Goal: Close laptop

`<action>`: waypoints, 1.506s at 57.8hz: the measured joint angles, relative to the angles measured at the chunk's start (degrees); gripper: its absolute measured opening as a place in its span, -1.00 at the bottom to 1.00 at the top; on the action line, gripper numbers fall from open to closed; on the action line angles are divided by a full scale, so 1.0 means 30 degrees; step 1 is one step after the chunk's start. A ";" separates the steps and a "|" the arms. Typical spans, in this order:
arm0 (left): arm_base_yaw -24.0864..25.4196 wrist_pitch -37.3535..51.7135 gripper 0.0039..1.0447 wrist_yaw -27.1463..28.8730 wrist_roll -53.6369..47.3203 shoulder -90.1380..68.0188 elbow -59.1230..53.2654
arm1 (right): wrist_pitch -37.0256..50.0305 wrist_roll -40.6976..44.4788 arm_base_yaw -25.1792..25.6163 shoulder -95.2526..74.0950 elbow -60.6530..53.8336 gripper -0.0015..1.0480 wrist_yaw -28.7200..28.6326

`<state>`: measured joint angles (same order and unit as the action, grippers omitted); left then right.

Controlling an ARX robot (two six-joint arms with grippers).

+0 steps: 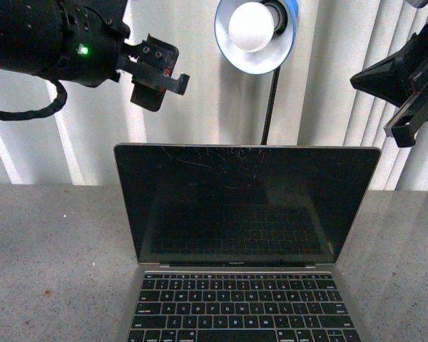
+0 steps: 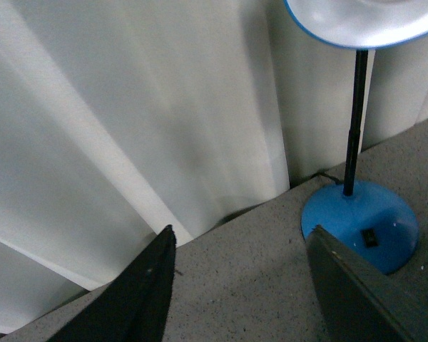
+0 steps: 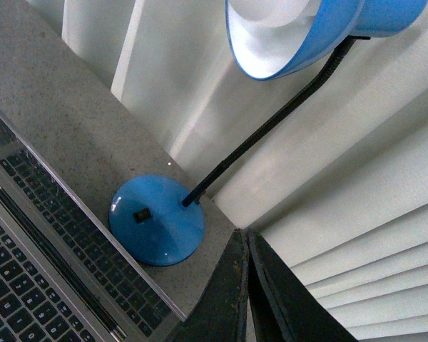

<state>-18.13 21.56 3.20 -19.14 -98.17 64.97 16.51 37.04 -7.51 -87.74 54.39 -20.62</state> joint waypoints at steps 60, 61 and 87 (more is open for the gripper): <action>-0.1129 -0.6040 -0.94 -0.1086 -0.3140 -0.1479 0.1916 | -0.4976 0.3570 -0.0561 -0.2827 0.2892 -0.94 -0.1464; -0.1137 -0.6069 -0.94 -0.1078 -0.3191 -0.1464 0.1916 | -0.4998 0.3621 -0.0583 -0.2834 0.2885 -0.94 -0.1464; -0.1377 -0.6703 -0.94 -0.1362 -0.3759 -0.1260 0.1851 | -0.5595 0.4167 -0.0721 -0.2783 0.2441 -0.94 -0.1625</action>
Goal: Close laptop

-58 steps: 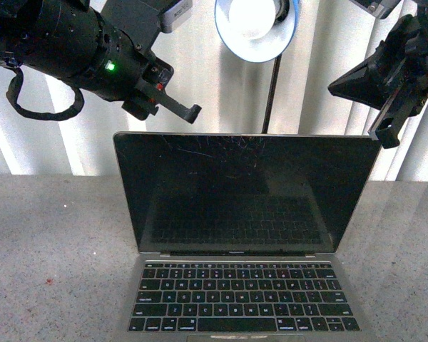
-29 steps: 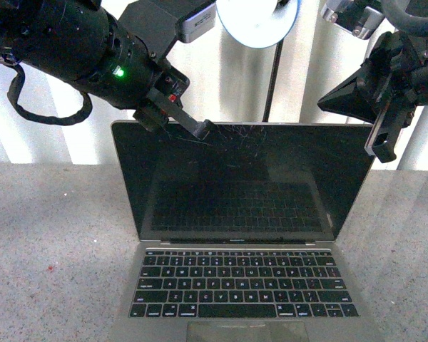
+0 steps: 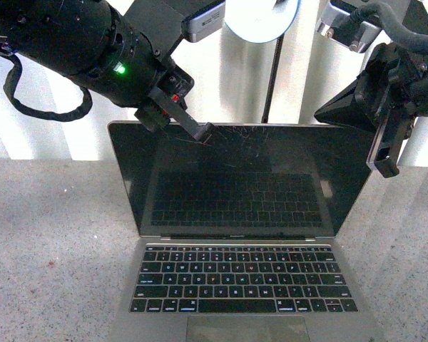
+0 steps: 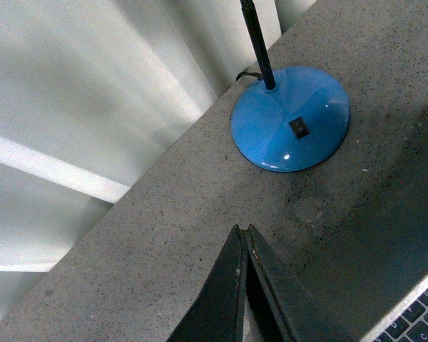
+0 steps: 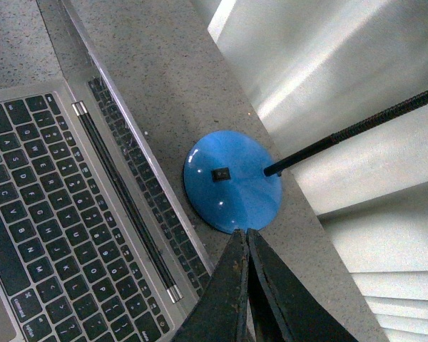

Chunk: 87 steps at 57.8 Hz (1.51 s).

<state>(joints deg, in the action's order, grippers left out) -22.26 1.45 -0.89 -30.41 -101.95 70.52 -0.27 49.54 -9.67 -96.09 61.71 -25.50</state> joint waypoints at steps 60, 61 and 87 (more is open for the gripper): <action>-0.0262 -0.0306 -0.94 -0.1574 -0.0211 0.1537 -0.3679 | -0.1778 0.1894 -0.0874 0.0750 -0.1632 -0.94 0.0189; -0.0262 -0.0284 -0.94 -0.1574 -0.0211 0.1537 -0.3701 | -0.1785 0.1909 -0.0896 0.0750 -0.1639 -0.94 0.0189; -0.0313 0.0197 -0.94 -0.1647 -0.0138 0.1523 -0.4371 | -0.1865 0.2091 -0.1348 0.0743 -0.2747 -0.94 0.0182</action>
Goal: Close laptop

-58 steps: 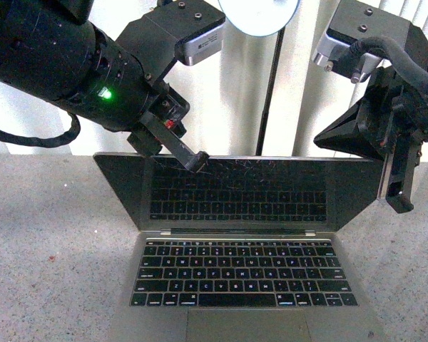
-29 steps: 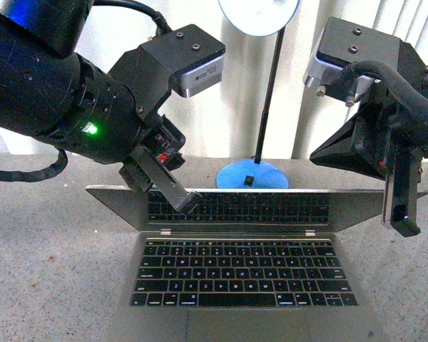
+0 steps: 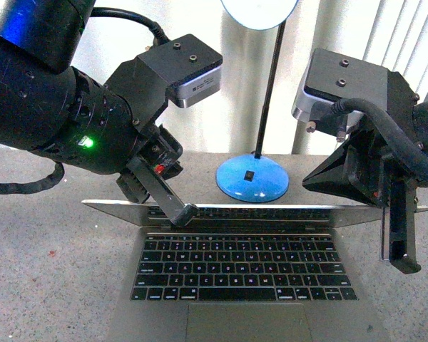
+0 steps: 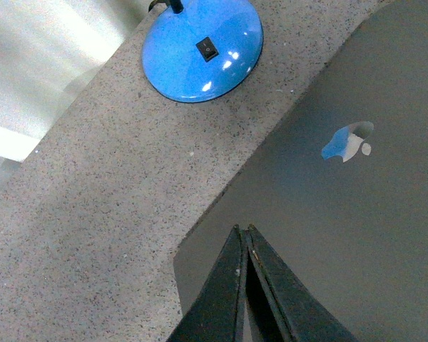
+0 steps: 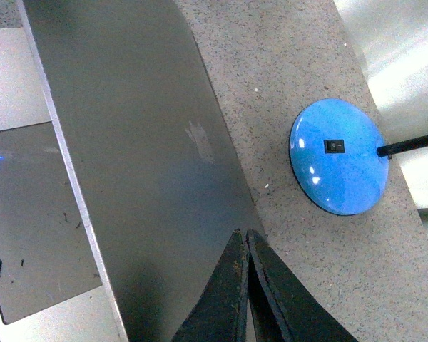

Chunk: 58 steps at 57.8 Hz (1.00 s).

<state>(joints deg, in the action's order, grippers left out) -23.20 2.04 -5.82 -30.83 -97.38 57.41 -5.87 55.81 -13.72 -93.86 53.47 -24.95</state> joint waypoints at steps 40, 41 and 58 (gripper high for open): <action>-0.0160 0.0656 -0.94 -0.0619 0.0175 -0.0138 -0.1107 | 0.0372 0.0197 -0.0415 -0.0182 -0.0823 -0.94 0.0000; -0.0160 0.0670 -0.94 -0.0627 0.0182 -0.0146 -0.1129 | 0.0379 0.0197 -0.0430 -0.0189 -0.0838 -0.94 0.0007; -0.0168 0.0823 -0.94 -0.0714 0.0313 -0.0189 -0.1399 | 0.0568 0.0189 -0.0612 -0.0379 -0.1100 -0.94 0.0022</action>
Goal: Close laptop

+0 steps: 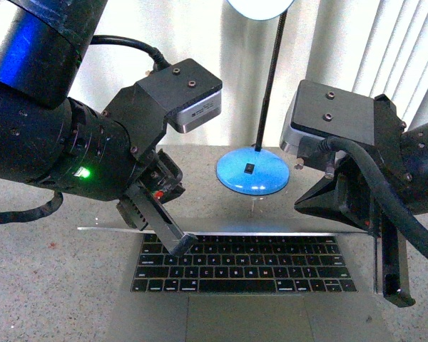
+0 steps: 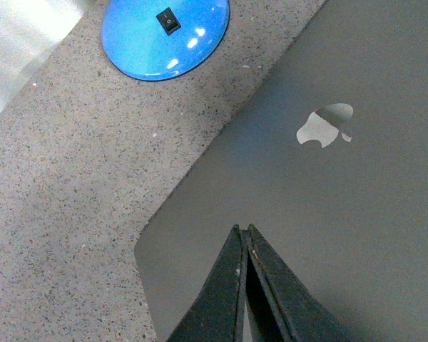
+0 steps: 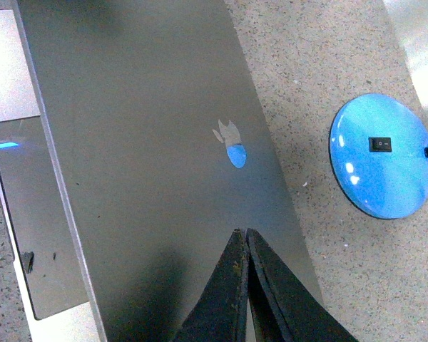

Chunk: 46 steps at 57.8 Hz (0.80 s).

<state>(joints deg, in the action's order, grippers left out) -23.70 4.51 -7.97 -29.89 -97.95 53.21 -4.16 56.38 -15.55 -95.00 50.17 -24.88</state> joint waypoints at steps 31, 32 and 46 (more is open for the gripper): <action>-0.0277 0.0393 -0.94 -0.0328 0.0270 -0.0117 -0.0736 | 0.0233 0.0000 -0.0138 -0.0270 -0.0415 -0.94 0.0124; -0.0284 0.0408 -0.94 -0.0328 0.0284 -0.0124 -0.0758 | 0.0240 0.0000 -0.0153 -0.0284 -0.0437 -0.94 0.0124; -0.0401 0.0685 -0.94 -0.0379 0.0415 -0.0277 -0.1107 | 0.0481 -0.0036 -0.0364 -0.0568 -0.0612 -0.94 0.0124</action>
<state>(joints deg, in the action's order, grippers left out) -24.91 6.57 -9.10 -28.64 -98.78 49.89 -2.72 56.27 -16.64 -96.71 48.34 -24.51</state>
